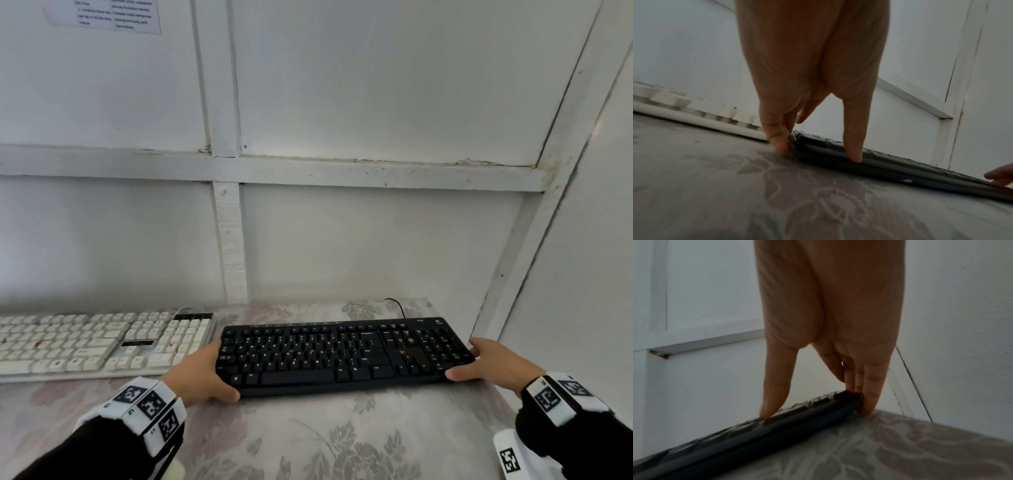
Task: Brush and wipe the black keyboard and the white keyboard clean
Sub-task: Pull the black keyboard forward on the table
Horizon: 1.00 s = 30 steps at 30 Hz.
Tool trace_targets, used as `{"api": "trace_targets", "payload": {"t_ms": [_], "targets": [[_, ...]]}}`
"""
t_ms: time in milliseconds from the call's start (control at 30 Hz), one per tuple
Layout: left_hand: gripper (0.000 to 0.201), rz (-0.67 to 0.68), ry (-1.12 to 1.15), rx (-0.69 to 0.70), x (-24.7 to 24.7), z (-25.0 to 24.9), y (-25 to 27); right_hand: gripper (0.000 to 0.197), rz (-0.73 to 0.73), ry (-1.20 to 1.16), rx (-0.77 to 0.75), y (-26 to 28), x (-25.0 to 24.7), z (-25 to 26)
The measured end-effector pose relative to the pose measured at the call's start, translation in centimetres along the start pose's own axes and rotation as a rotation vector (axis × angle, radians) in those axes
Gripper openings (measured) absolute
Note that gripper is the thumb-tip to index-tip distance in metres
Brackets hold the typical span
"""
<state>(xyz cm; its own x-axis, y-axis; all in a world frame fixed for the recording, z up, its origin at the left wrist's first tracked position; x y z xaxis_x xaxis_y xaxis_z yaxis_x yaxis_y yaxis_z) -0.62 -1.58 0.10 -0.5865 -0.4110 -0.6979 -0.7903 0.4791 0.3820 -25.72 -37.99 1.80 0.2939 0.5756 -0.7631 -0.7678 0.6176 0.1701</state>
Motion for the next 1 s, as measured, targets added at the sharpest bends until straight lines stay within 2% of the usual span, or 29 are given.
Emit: {"api": "trace_targets", "payload": {"t_ms": [67, 200, 267, 333, 400, 533, 633, 733, 933, 1000], "targets": [[0.072, 0.013, 0.011, 0.001, 0.2, 0.3, 0.9, 0.040, 0.015, 0.003, 0.009, 0.9, -0.2, -0.1], [0.081, 0.027, 0.013, 0.012, 0.6, 0.9, 2.7, 0.043, 0.060, 0.007, 0.056, 2.7, -0.3, -0.6], [0.074, 0.035, 0.017, 0.024, 0.6, 0.7, 4.3, 0.063, 0.092, 0.025, 0.067, 3.9, -0.2, -0.8], [0.081, 0.046, 0.017, 0.055, 0.6, 0.3, 5.5, 0.096, 0.097, 0.020, 0.051, 4.4, -0.2, -1.4], [0.087, 0.066, 0.039, 0.069, 0.6, 0.5, 6.4, 0.111, 0.081, 0.020, 0.044, 5.0, -0.2, -1.9], [0.078, 0.061, 0.063, 0.091, 0.8, 2.1, 7.9, 0.115, 0.120, 0.085, 0.025, 7.1, 0.2, -1.3], [0.078, 0.039, 0.079, 0.106, 0.7, 3.4, 9.2, 0.107, 0.170, 0.119, 0.025, 8.6, 0.9, -0.5], [0.078, 0.048, 0.130, 0.131, 0.5, 4.9, 10.2, 0.108, 0.183, 0.153, 0.011, 9.5, 1.5, 0.2], [0.087, 0.050, 0.267, 0.075, -1.1, 9.8, 12.0, 0.106, 0.236, 0.242, -0.019, 10.9, 4.1, 2.1], [0.083, 0.034, 0.281, 0.068, -2.0, 11.2, 12.5, 0.105, 0.246, 0.268, -0.026, 11.0, 5.2, 2.9]]}}
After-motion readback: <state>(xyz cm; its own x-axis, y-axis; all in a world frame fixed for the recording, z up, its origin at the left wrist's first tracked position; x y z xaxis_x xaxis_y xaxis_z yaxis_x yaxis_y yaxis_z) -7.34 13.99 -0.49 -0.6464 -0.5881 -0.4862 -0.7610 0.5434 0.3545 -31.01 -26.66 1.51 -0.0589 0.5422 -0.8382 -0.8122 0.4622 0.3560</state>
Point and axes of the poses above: each hand's wrist, its own y-axis away from the middle knuckle, its own x-axis out of the palm, z = x × y, the point moved 2 cm from there along -y, towards the middle knuckle, and after that the axes turned 9 degrees about -x, right-handed, at the moved point
